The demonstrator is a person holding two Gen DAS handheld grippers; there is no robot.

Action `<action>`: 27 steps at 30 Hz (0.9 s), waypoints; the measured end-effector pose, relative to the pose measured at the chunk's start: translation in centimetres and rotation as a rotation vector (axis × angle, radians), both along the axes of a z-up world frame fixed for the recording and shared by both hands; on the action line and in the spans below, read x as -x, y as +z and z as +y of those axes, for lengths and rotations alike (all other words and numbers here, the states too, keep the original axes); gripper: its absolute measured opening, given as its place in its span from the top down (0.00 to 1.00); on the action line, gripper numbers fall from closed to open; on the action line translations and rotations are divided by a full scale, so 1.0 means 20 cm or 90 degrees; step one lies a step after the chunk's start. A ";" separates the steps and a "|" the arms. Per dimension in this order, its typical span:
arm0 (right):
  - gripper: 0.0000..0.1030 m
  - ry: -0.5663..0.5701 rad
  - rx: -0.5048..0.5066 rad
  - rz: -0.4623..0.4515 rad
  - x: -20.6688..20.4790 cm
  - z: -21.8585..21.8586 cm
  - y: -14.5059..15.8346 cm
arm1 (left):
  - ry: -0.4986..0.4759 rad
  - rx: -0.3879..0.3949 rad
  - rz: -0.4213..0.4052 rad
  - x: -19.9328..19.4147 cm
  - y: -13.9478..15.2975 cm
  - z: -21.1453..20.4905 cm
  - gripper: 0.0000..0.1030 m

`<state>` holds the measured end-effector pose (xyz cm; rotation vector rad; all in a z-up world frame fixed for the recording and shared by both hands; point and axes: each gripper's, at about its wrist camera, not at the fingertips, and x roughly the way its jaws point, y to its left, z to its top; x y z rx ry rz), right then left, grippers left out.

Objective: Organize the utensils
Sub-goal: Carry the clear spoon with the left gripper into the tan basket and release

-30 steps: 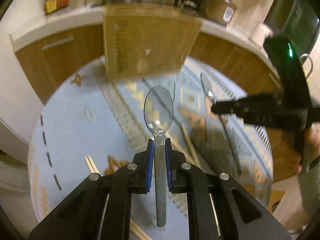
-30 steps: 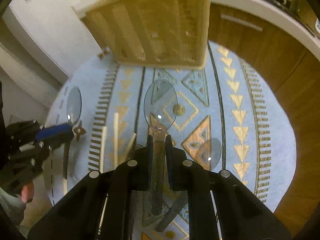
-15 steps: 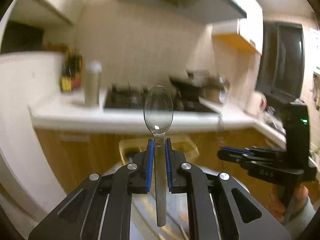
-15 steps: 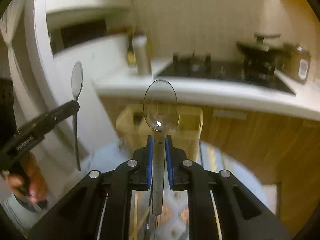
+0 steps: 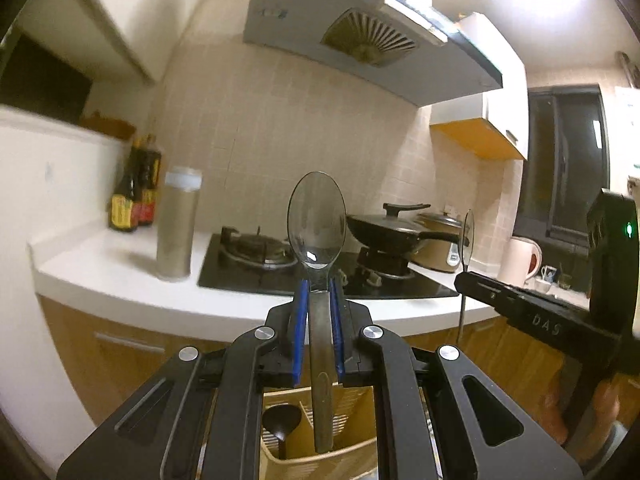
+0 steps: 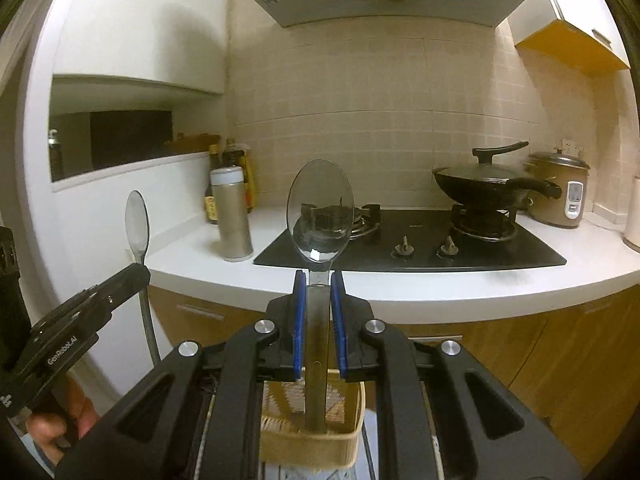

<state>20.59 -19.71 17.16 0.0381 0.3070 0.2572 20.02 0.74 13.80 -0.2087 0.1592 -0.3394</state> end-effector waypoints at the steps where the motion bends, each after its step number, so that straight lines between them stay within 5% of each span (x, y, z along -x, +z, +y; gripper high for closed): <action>1: 0.90 -0.006 0.008 -0.006 -0.03 0.02 -0.03 | 0.002 0.005 0.005 -0.02 -0.03 0.01 0.91; 12: 0.90 -0.014 0.035 -0.016 -0.16 0.04 -0.24 | 0.014 0.018 0.036 -0.19 -0.22 0.05 0.91; 24: 0.90 0.000 0.011 0.004 -0.21 0.02 -0.36 | 0.027 -0.026 0.027 -0.18 -0.31 0.01 0.90; 27: 0.82 0.012 -0.002 0.026 -0.21 -0.01 -0.37 | 0.020 -0.024 0.030 -0.16 -0.31 0.02 0.70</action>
